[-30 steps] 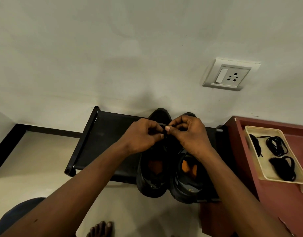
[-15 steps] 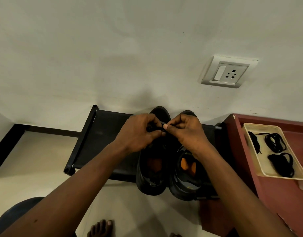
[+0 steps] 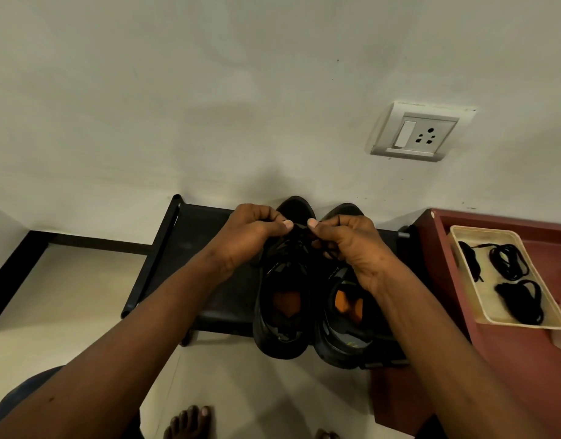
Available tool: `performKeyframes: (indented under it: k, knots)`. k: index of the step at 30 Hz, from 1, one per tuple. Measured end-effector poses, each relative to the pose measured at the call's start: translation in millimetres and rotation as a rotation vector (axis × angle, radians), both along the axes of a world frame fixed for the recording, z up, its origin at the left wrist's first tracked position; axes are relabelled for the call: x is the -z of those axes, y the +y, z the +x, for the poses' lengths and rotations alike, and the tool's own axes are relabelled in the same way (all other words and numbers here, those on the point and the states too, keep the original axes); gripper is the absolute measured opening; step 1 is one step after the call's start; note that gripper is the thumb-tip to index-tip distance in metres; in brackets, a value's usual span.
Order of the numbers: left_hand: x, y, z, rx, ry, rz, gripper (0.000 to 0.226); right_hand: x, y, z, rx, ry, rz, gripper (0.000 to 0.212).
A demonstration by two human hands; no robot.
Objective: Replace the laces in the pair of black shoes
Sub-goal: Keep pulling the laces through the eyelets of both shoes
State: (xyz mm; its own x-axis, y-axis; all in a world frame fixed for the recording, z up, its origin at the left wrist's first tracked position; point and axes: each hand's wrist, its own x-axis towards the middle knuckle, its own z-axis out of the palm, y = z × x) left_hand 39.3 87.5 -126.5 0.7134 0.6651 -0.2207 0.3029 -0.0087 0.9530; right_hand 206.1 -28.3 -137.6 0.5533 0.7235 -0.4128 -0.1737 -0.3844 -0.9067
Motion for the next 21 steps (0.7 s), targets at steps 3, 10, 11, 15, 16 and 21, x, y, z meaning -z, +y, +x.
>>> performKeyframes:
  k: [3,10,11,15,16,21]
  knots:
    - [2,2,-2,-0.027,0.044,-0.075,0.028,-1,-1,2,0.022,0.039,-0.037,0.02]
    - [5,19,-21,-0.16,0.179,-0.136,0.011,4,-6,9,0.057,-0.319,-0.132,0.026]
    - [6,21,-25,-0.173,0.203,-0.14,0.01,4,-8,10,0.057,-0.383,-0.156,0.027]
    - [11,25,-36,-0.202,0.292,-0.13,0.012,1,-13,14,0.011,-0.593,-0.302,0.026]
    - [12,25,-38,-0.204,0.307,-0.123,0.011,0,-13,13,-0.011,-0.623,-0.333,0.026]
    - [23,26,-44,-0.205,0.382,-0.1,0.013,-2,-16,6,-0.094,-0.822,-0.466,0.025]
